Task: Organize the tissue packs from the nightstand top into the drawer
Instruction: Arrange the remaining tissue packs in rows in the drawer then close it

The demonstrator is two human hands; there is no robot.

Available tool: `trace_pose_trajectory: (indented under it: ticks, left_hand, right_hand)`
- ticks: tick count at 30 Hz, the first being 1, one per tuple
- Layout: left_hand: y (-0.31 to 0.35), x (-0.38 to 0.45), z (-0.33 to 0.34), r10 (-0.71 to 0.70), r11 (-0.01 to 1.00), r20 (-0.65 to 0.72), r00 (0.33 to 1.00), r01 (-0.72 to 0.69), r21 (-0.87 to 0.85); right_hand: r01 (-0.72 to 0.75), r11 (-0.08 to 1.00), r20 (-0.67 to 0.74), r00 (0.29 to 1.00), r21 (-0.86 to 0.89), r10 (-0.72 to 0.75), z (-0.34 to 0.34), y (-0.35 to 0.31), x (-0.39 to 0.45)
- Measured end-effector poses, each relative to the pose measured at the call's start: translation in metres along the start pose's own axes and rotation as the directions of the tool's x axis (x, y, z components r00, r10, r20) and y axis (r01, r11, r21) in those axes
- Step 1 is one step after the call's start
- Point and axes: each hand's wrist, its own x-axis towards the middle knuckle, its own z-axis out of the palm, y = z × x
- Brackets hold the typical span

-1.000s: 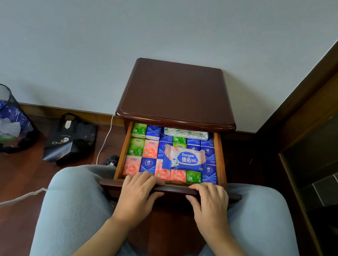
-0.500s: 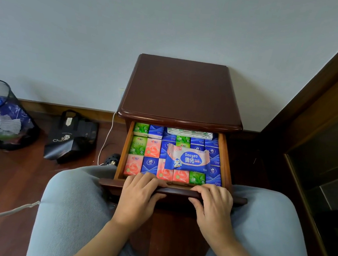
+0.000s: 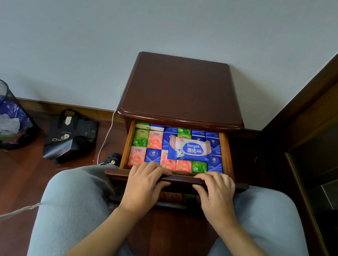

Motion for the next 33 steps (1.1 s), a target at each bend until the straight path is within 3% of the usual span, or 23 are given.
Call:
trace_pose_trajectory:
  ticks: [5,10,17,26,33]
  left_hand:
    - [-0.005,0.025,0.003,-0.025,0.999,-0.008,1.000,0.025,0.027]
    - [-0.005,0.040,0.014,-0.071,0.986,-0.104,0.992,0.085,0.142]
    - [-0.014,0.046,0.036,-0.126,0.982,-0.023,0.992,0.128,0.139]
    - [-0.029,0.071,0.053,-0.141,0.980,0.179,0.974,0.111,0.167]
    - [-0.038,0.089,0.065,-0.173,0.977,0.222,0.960,0.138,0.162]
  right_hand:
    - [0.001,1.000,-0.038,0.999,0.003,-0.001,0.007,0.002,0.024]
    - [-0.199,0.971,-0.177,0.969,-0.130,0.175,0.008,-0.009,0.048]
    - [-0.277,0.960,-0.190,0.942,0.028,0.277,0.027,-0.025,0.066]
    - [-0.186,0.982,0.000,0.982,0.040,0.186,0.047,-0.021,0.080]
    - [-0.205,0.978,0.056,0.978,0.040,0.203,0.056,-0.016,0.102]
